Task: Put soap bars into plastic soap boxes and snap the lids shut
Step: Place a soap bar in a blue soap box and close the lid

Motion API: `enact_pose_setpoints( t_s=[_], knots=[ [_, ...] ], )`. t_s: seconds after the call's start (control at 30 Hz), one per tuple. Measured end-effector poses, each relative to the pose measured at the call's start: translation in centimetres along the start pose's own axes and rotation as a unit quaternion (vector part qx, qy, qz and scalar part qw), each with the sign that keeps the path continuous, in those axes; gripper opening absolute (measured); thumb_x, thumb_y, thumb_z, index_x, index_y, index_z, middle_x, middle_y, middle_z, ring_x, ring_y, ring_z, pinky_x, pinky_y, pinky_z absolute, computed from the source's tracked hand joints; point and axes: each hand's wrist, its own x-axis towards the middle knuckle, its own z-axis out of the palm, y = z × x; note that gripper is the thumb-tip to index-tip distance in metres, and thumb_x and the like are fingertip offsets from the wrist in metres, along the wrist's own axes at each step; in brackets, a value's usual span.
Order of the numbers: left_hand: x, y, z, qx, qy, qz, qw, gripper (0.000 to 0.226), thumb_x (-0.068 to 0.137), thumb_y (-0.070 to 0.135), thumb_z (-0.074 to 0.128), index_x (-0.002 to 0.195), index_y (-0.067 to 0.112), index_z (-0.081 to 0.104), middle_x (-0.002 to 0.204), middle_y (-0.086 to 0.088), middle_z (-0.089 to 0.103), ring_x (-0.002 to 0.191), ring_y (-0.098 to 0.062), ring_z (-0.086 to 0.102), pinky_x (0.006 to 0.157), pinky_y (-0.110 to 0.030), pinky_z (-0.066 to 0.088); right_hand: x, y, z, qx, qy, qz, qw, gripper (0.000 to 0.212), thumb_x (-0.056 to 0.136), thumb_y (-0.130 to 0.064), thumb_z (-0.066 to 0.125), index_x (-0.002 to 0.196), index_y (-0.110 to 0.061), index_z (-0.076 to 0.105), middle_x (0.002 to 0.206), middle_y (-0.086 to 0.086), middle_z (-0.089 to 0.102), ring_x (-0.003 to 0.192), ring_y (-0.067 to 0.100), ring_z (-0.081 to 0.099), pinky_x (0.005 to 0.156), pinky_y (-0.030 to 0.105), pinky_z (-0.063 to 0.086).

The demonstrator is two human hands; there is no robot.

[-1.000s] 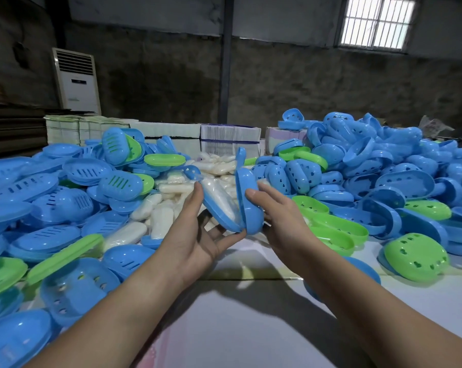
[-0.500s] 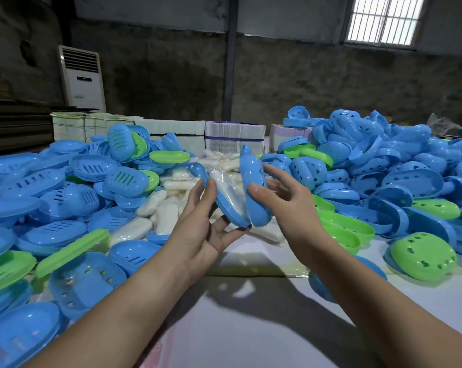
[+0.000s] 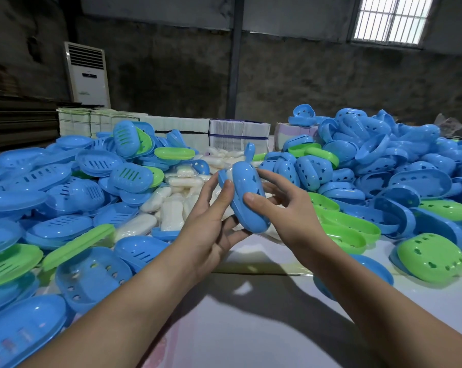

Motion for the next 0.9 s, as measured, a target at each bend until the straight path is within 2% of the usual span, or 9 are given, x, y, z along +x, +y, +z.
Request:
enact_pose_setpoints(
  t_s=[0.23,0.43,0.7,0.83,0.9],
  knots=[
    [-0.2,0.0,0.0,0.038,-0.021,0.021,0.999,0.067,0.078,0.037,0.068,0.142,0.034,0.048,0.126,-0.008,0.072,0.114,-0.03,0.071,0.082,-0.047,0.063,0.0,-0.1,-0.6,-0.01,-0.019,-0.008,1.0,0.053,0.079,-0.019,0.081,0.13,-0.026,0.064,0.116,-0.003,0.071,0.078,-0.001,0.062,0.067,0.014,0.051],
    [-0.2,0.2,-0.3,0.085,-0.023,0.059,0.994,0.066,0.079,0.038,0.07,0.141,0.034,0.049,0.122,-0.005,0.074,0.11,-0.026,0.073,0.078,-0.046,0.063,0.0,-0.4,-0.7,-0.019,-0.037,-0.018,0.999,0.065,0.067,-0.03,0.078,0.129,-0.024,0.063,0.117,-0.006,0.07,0.078,-0.001,0.063,0.069,0.017,0.052],
    [-0.4,0.0,-0.2,0.118,-0.016,0.072,0.99,0.064,0.079,0.042,0.068,0.14,0.033,0.051,0.118,-0.003,0.075,0.105,-0.025,0.075,0.072,-0.041,0.063,0.2,-0.2,-1.1,-0.015,-0.053,-0.017,0.998,0.065,0.065,-0.028,0.078,0.129,-0.021,0.064,0.117,-0.006,0.071,0.082,0.002,0.065,0.069,0.017,0.053],
    [-0.4,0.1,-0.1,0.113,-0.009,0.064,0.992,0.06,0.078,0.044,0.067,0.135,0.034,0.054,0.116,-0.003,0.076,0.102,-0.024,0.075,0.069,-0.04,0.063,0.2,0.1,-1.0,0.013,-0.053,-0.004,0.998,0.061,0.066,-0.027,0.078,0.125,-0.028,0.065,0.115,-0.003,0.071,0.099,0.014,0.069,0.074,0.024,0.057],
    [-0.3,0.2,-0.2,0.114,-0.012,0.063,0.991,0.058,0.078,0.046,0.067,0.133,0.036,0.055,0.116,-0.001,0.076,0.102,-0.023,0.075,0.069,-0.04,0.062,0.2,0.1,-0.7,0.033,-0.045,-0.003,0.998,0.055,0.066,-0.027,0.078,0.12,-0.033,0.066,0.108,-0.005,0.073,0.097,0.012,0.069,0.071,0.022,0.056]
  ],
)
